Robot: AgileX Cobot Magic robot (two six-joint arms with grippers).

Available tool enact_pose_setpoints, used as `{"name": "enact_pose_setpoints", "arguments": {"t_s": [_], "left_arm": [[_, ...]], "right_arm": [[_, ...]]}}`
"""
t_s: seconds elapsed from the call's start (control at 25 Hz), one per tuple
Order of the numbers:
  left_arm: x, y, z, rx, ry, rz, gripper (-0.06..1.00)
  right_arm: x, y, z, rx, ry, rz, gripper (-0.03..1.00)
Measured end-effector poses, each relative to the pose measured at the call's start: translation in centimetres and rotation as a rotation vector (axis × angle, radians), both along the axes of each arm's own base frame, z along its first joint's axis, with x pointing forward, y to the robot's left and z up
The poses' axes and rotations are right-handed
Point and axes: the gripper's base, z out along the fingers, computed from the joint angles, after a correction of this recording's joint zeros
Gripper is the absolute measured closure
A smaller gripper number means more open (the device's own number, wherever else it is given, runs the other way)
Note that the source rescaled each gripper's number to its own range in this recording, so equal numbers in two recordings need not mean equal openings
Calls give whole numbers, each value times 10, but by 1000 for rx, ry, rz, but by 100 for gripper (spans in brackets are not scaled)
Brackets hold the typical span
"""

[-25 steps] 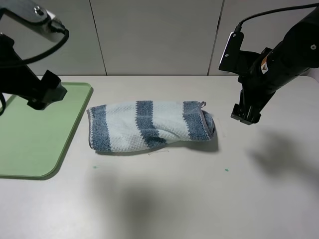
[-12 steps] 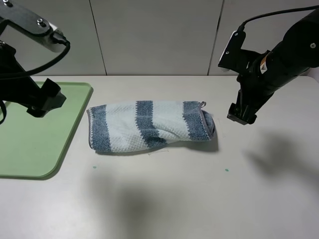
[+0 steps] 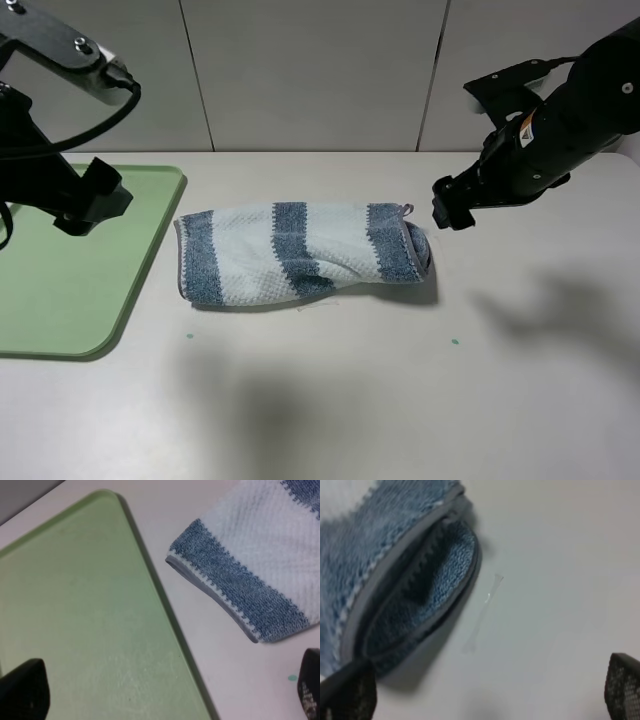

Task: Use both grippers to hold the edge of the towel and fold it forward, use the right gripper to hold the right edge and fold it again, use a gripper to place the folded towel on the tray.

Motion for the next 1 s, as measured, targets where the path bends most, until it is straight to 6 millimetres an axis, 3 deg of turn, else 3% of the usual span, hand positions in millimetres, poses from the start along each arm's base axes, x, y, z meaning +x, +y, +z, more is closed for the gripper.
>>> {"name": "enact_pose_setpoints", "arguments": {"t_s": [0.32, 0.64, 1.0], "left_arm": [[0, 0, 0, 0, 0, 0, -5], [0, 0, 0, 0, 0, 0, -5], [0, 0, 0, 0, 0, 0, -5]], "right_arm": [[3, 11, 0, 238, 14, -166, -3], [16, 23, -37, 333, 101, -264, -3], [21, 28, -52, 367, 114, -300, -3]]}}
